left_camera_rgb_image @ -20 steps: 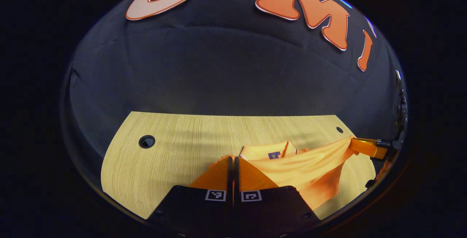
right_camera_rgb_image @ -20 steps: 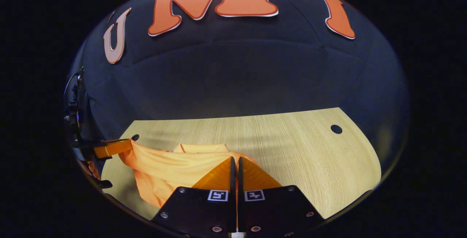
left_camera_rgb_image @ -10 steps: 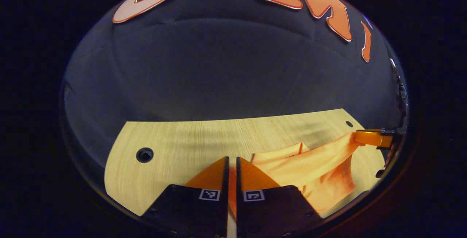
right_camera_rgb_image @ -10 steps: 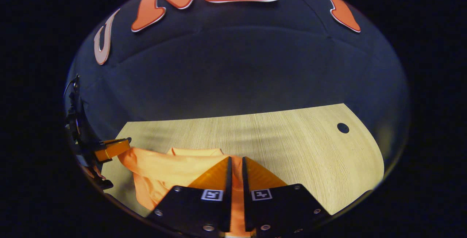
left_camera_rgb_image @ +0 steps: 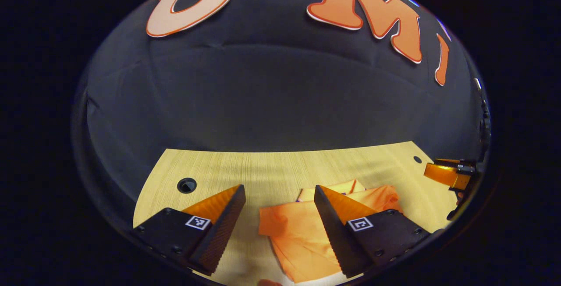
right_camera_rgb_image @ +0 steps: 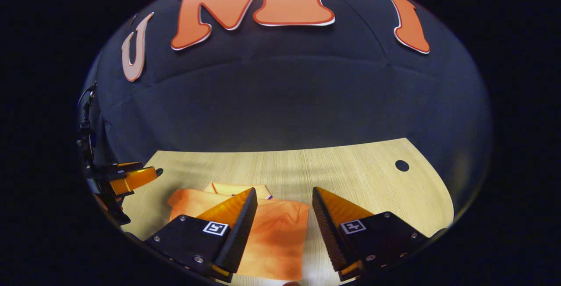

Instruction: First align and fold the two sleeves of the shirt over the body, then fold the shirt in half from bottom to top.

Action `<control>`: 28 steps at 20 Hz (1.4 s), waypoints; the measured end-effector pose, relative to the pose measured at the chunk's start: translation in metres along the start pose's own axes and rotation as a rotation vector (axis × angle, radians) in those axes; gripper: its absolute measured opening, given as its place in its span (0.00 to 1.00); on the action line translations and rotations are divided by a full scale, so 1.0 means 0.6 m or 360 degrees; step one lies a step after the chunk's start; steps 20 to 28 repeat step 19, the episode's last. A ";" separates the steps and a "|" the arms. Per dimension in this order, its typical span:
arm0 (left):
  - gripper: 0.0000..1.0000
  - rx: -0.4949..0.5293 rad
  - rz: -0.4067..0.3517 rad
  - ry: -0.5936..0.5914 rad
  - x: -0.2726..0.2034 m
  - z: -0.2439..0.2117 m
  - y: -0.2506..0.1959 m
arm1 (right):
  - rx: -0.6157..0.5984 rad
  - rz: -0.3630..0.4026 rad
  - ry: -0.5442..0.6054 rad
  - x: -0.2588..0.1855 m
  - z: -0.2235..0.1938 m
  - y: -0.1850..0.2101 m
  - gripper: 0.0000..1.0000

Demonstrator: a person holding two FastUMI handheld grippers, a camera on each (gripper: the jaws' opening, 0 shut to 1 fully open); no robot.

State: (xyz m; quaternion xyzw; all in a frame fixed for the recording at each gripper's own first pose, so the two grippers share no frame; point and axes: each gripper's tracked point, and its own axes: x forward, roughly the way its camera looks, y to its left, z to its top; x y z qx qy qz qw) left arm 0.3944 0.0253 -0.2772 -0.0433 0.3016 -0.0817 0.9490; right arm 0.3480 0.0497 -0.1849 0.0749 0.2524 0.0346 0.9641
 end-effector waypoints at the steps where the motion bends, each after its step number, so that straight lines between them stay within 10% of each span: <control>1: 0.98 -0.0021 -0.0012 0.0004 -0.020 -0.007 -0.011 | -0.0020 0.0022 -0.0003 -0.017 -0.005 0.004 0.76; 16: 0.98 0.0001 0.0150 -0.0357 -0.299 -0.014 -0.131 | -0.0198 0.0239 -0.0334 -0.255 0.015 0.007 0.93; 28: 0.98 0.0018 0.0157 -0.0375 -0.330 -0.032 -0.161 | -0.0246 0.0250 -0.0326 -0.285 -0.011 0.000 0.94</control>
